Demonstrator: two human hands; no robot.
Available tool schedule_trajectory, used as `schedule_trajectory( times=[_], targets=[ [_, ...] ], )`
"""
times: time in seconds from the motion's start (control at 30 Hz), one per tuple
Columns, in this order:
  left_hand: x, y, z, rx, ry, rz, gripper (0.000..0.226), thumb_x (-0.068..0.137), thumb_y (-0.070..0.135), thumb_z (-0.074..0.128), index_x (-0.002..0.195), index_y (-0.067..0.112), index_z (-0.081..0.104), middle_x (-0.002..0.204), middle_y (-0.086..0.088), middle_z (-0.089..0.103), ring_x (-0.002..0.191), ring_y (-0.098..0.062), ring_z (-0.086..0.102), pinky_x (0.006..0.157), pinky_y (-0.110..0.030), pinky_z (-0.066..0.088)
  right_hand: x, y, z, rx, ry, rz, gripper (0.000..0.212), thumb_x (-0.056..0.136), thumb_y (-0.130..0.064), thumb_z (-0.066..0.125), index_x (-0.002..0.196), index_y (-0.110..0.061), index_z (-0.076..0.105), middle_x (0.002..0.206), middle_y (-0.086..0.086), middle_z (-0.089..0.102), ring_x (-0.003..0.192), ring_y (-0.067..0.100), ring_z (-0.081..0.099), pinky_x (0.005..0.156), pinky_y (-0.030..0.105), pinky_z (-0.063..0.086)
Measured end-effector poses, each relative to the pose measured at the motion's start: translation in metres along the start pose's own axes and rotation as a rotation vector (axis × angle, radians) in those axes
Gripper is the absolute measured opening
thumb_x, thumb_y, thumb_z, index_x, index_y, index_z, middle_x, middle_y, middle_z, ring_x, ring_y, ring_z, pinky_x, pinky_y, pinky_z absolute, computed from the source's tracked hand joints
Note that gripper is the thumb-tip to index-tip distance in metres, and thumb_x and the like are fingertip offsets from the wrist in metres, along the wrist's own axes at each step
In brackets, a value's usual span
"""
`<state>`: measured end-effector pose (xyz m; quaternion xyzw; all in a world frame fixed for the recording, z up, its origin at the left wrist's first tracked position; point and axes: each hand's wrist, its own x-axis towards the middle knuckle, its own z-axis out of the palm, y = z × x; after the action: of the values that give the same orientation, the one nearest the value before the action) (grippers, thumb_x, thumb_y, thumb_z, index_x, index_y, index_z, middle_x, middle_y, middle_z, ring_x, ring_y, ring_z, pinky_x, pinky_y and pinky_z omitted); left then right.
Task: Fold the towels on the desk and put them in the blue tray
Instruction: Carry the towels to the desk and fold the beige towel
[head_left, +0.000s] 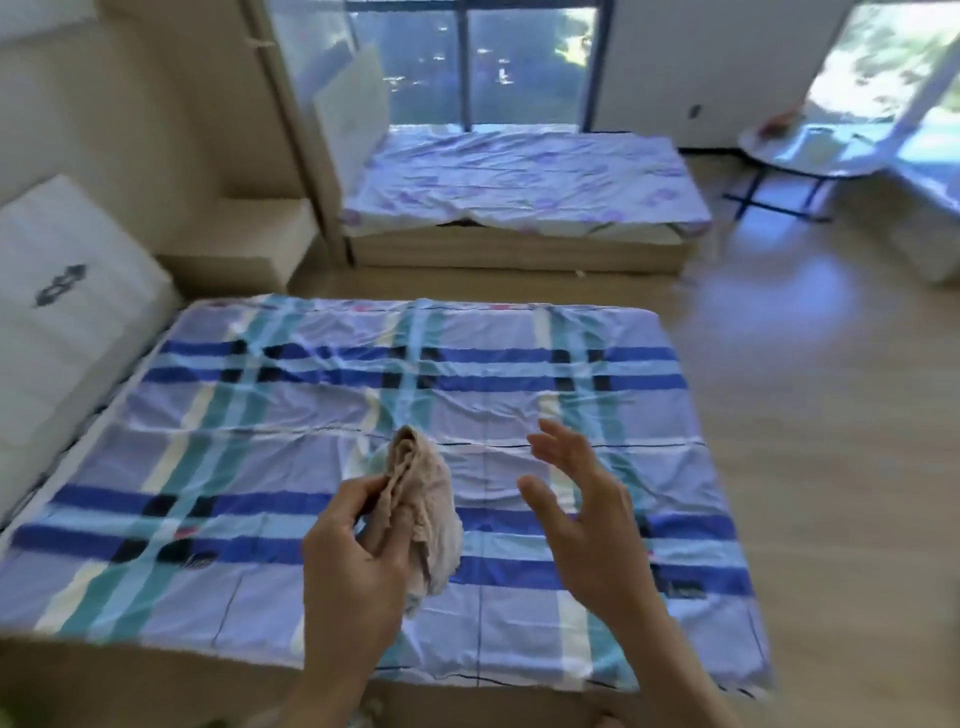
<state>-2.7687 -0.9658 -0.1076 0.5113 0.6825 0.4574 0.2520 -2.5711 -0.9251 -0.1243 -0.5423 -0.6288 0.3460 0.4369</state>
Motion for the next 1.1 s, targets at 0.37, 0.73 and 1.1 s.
schedule_trajectory(
  times=[0.37, 0.73, 1.1],
  targets=[
    [-0.077, 0.124, 0.259, -0.084, -0.270, 0.138, 0.031, 0.092, 0.006, 0.069, 0.095, 0.036, 0.064, 0.091, 0.012, 0.070, 0.085, -0.001, 0.065, 0.070, -0.029, 0.053, -0.042, 0.119, -0.280, -0.127, 0.345, 0.160, 0.044, 0.093, -0.023, 0.069, 0.135, -0.026, 0.056, 0.125, -0.010, 0.066, 0.119, -0.003, 0.060, 0.097, 0.009, 0.044],
    [-0.174, 0.262, 0.505, -0.186, -0.688, 0.326, 0.036, 0.083, -0.006, 0.066, 0.091, 0.029, 0.069, 0.080, 0.003, 0.070, 0.071, -0.006, 0.062, 0.064, -0.021, 0.047, -0.127, 0.184, -0.522, -0.158, 0.796, 0.343, 0.048, 0.094, -0.024, 0.065, 0.140, -0.023, 0.053, 0.133, -0.012, 0.062, 0.123, -0.007, 0.055, 0.105, 0.025, 0.047],
    [-0.240, 0.369, 0.718, -0.365, -0.913, 0.398, 0.029, 0.076, 0.008, 0.064, 0.090, 0.034, 0.070, 0.082, 0.005, 0.072, 0.071, -0.005, 0.061, 0.069, -0.033, 0.051, -0.142, 0.275, -0.708, -0.165, 0.965, 0.439, 0.044, 0.094, -0.026, 0.066, 0.135, -0.033, 0.052, 0.132, -0.017, 0.059, 0.125, -0.008, 0.053, 0.108, 0.030, 0.046]
  ],
)
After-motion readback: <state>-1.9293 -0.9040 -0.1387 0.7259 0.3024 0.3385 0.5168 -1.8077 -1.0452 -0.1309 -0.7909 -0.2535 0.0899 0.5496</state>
